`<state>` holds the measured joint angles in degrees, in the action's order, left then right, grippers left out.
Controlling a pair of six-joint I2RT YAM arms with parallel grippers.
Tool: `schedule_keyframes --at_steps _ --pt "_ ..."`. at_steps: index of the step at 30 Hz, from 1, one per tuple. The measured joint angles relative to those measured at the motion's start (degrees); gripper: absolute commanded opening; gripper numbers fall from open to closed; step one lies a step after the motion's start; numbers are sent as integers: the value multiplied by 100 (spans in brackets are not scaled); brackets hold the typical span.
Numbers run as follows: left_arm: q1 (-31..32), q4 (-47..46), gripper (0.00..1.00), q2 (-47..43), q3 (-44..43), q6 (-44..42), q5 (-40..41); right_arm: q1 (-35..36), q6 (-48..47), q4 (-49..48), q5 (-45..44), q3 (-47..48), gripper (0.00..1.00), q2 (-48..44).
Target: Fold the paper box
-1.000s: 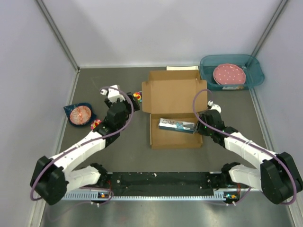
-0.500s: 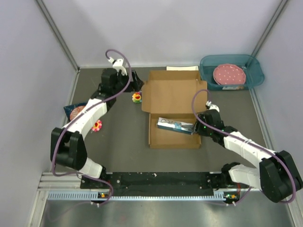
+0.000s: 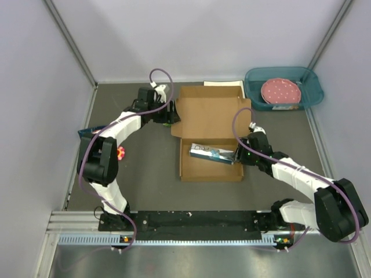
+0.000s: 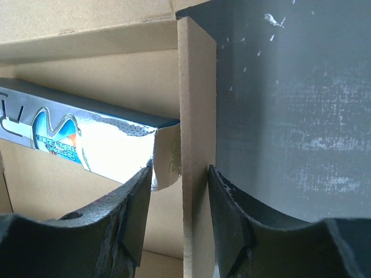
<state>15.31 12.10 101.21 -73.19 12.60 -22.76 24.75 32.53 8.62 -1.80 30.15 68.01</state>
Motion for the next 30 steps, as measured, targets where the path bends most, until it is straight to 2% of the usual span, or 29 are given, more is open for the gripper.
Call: schedule_keyframes --at_steps 2,3,5,6,13,22,26,30 --pt "0 13 66 66 0 -24 -42 0 2 -15 37 0 44 11" --pt "0 15 57 70 0 -35 -59 0 4 -31 63 0 43 20" --pt "0 -24 46 70 -2 -20 -142 0 4 -61 111 0 42 46" --pt "0 -44 36 70 -2 -17 -192 0 4 -68 125 0 41 48" --pt "9 -232 16 -94 249 105 -603 70 72 -85 212 -13 40 48" --pt "9 -293 7 -1515 1797 66 -470 1099 501 33 278 -361 42 24" --pt "44 -170 5 -1886 2103 59 -387 1226 627 358 271 -422 53 -343" --pt "92 -72 5 -2041 2146 59 -278 1226 511 1115 -26 -114 63 -1115"
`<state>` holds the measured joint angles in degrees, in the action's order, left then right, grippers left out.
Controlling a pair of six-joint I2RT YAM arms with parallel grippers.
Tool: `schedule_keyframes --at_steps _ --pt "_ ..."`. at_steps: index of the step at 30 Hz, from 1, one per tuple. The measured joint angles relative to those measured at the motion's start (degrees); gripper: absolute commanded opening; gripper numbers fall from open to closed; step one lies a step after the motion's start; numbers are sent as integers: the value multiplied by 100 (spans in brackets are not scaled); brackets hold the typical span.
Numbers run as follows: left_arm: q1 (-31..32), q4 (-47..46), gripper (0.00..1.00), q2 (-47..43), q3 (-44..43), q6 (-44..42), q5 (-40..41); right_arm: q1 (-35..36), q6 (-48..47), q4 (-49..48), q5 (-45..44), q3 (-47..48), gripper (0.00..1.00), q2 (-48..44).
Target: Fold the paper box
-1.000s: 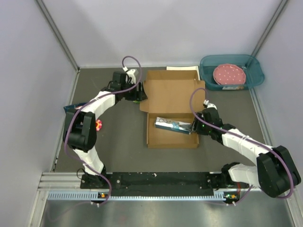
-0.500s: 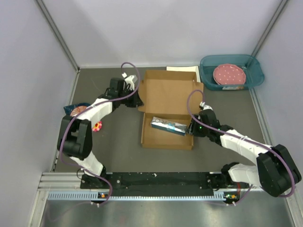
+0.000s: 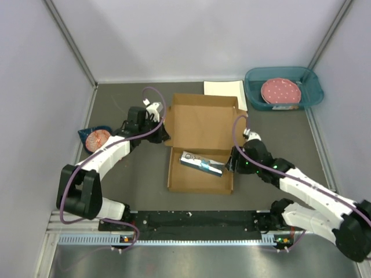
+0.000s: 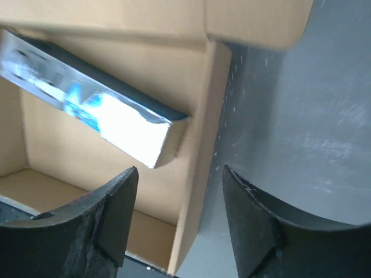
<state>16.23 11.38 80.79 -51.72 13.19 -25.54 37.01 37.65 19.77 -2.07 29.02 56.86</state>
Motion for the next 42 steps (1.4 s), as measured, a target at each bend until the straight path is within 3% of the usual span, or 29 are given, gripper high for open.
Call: schedule_keyframes --at_steps 5,11,23,30,33,37,42 --pt "42 35 4 -232 74 7 116 -337 -490 706 -417 1244 64 -603" --pt "72 26 4 -254 83 35 120 -1316 -984 739 -385 2221 64 -22" --pt "413 -22 4 -256 175 7 483 -1366 -1464 535 -695 2326 65 890" --pt "483 -20 4 -256 181 -52 623 -1456 -1711 323 -859 2483 61 1482" --pt "490 -20 4 -260 184 -70 651 -1523 -1788 251 -859 2542 54 1670" --pt "494 -22 4 -286 212 -74 684 -1572 -1860 170 -826 2549 32 1799" --pt "494 -13 5 -299 232 -72 726 -1580 -1921 74 -710 2549 16 1818"
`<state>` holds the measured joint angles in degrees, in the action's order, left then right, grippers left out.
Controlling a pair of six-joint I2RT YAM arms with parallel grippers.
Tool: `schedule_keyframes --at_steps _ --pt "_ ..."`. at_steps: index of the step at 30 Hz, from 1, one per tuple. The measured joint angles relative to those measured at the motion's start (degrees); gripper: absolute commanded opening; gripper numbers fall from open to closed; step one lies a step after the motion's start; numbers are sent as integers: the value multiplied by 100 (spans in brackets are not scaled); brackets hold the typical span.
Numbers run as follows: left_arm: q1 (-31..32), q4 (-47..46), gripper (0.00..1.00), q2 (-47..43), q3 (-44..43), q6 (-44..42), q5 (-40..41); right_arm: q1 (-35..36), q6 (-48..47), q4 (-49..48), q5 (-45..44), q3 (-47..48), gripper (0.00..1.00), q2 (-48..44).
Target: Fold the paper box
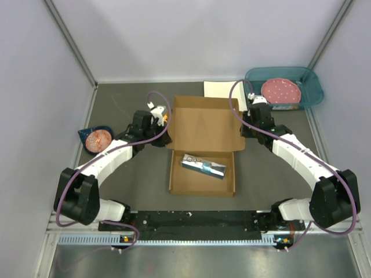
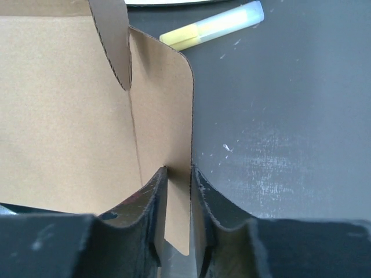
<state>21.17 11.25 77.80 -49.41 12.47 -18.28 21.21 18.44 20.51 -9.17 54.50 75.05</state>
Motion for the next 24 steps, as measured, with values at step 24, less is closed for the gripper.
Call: schedule_keyframes --at_steps 24 --pt "-35 35 31 -323 -184 142 483 -7 42 -667 623 -782 0 -837"
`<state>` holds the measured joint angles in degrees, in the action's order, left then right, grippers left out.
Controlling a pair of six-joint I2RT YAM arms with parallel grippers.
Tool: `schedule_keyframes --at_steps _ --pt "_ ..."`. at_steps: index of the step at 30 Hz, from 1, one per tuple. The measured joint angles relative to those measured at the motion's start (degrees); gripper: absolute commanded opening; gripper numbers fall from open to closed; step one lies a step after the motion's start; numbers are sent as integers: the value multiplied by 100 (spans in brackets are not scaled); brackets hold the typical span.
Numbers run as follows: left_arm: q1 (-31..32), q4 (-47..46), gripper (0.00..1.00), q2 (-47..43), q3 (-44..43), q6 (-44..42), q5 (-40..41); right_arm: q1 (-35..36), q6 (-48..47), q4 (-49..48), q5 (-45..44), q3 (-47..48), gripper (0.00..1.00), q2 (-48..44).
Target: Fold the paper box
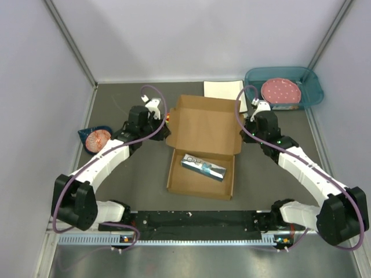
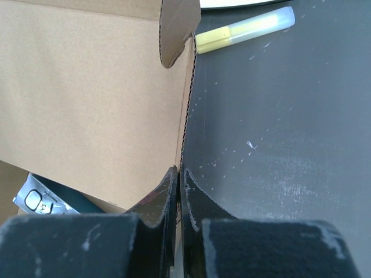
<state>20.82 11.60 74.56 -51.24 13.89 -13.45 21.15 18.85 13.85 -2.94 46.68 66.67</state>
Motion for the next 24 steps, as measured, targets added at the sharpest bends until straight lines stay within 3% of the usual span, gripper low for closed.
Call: schedule_keyframes --at_steps 4,7,9,18,21,22,23,24 --pt "-133 9 36 151 -413 37 -74 -7 20 -76 66 -173 0 -188" --pt "-343 4 53 348 -778 79 -326 -7 20 -76 105 -249 0 -289" --pt "-474 13 58 516 -992 94 -529 -7 22 -98 173 -275 0 -308" --pt "-614 702 61 1613 -1843 -155 -1084 -7 22 -96 369 -278 0 -308" --pt "-612 905 53 1744 -1843 -212 -1106 -7 22 -101 400 -278 0 -308" --pt "-612 944 47 1773 -1843 -225 -1119 -7 22 -101 415 -278 0 -308" --pt "-612 970 31 1788 -1843 -232 -1126 -7 22 -101 435 -278 0 -308" --pt "-612 994 24 1799 -1843 -236 -1139 -7 22 -101 450 -278 0 -308"
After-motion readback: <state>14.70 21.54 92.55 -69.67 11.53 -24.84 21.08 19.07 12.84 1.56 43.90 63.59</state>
